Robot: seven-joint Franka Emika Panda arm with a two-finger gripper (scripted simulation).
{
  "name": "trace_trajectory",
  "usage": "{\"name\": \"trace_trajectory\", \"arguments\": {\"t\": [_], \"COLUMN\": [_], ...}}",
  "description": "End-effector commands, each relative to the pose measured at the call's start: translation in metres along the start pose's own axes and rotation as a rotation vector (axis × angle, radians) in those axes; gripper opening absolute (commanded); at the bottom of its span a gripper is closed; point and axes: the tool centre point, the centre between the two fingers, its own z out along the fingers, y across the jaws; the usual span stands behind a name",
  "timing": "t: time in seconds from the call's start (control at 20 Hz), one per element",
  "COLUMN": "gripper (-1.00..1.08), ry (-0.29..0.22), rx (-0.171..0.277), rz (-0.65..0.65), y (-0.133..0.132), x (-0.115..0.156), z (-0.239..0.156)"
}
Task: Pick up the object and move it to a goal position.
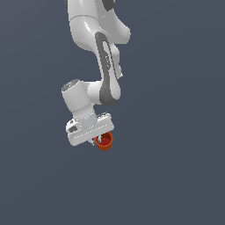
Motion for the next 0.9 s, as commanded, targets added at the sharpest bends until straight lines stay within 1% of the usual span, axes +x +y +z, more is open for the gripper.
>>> {"name": "trace_trajectory", "arguments": {"t": [0.0, 0.25, 0.85], "gripper": [-1.00, -1.00, -1.00], "ry": [0.002, 0.001, 0.000], "rx": [-0.002, -0.003, -0.004], "rz": [-0.001, 0.000, 0.000], "y": [-0.002, -0.007, -0.019], "x": [0.013, 0.043, 0.132], "z": [-0.015, -0.052, -0.159]}}
